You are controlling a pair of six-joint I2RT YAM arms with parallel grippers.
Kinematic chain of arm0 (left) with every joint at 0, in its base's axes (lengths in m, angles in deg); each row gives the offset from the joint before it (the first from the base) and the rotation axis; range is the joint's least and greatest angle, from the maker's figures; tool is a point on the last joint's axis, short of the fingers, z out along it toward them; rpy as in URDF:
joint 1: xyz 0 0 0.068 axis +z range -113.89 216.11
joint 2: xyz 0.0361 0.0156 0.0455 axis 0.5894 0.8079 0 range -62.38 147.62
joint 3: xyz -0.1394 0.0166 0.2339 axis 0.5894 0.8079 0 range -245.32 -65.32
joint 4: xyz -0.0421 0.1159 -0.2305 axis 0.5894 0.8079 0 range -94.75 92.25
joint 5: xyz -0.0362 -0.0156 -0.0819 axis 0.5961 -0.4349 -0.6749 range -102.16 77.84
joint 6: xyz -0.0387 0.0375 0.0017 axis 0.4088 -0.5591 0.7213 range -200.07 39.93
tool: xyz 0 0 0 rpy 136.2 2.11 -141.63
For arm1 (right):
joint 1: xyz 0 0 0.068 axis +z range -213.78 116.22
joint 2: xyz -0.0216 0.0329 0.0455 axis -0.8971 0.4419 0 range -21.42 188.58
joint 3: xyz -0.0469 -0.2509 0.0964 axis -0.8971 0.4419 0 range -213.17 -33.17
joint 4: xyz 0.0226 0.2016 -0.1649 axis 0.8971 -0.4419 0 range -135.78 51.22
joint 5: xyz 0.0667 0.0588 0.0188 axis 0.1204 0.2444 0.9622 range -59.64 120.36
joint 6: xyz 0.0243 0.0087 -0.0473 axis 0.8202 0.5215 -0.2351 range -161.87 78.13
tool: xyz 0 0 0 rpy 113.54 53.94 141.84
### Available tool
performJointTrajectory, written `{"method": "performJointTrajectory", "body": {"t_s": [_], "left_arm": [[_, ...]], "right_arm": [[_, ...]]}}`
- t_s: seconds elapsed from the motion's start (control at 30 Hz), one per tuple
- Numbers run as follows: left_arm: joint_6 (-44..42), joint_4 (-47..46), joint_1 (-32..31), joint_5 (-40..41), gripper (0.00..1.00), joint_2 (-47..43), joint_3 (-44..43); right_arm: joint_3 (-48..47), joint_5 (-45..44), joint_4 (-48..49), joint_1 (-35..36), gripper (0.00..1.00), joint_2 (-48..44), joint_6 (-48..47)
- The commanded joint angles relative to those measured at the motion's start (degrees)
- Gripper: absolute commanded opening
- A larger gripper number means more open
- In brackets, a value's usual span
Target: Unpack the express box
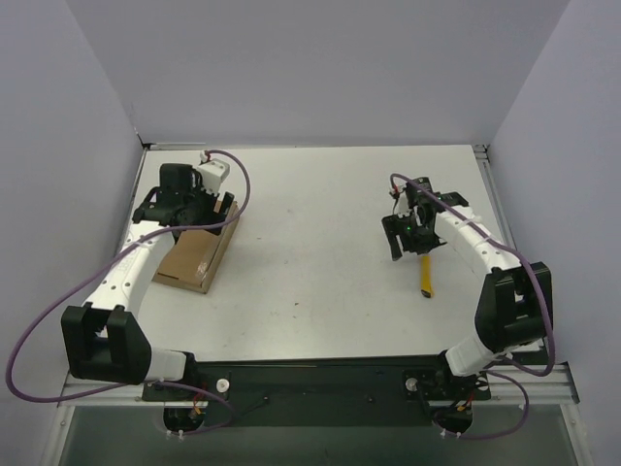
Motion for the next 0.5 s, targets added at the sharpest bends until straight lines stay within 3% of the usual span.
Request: {"method": "performJointTrajectory", "body": {"t_s": [0.0,0.47], "left_arm": [[0.3,2.2,-0.6,-1.2,0.88,-1.4,-0.6],[2.2,3.2,-1.4,-2.5,0.88,-3.1,2.7]], "right_arm": [[0.6,-3.6,-3.6,-7.5,0.55,1.0,3.8],[9.1,-4.7,-1.8,-9.5,0.56,4.3,0.7]]}}
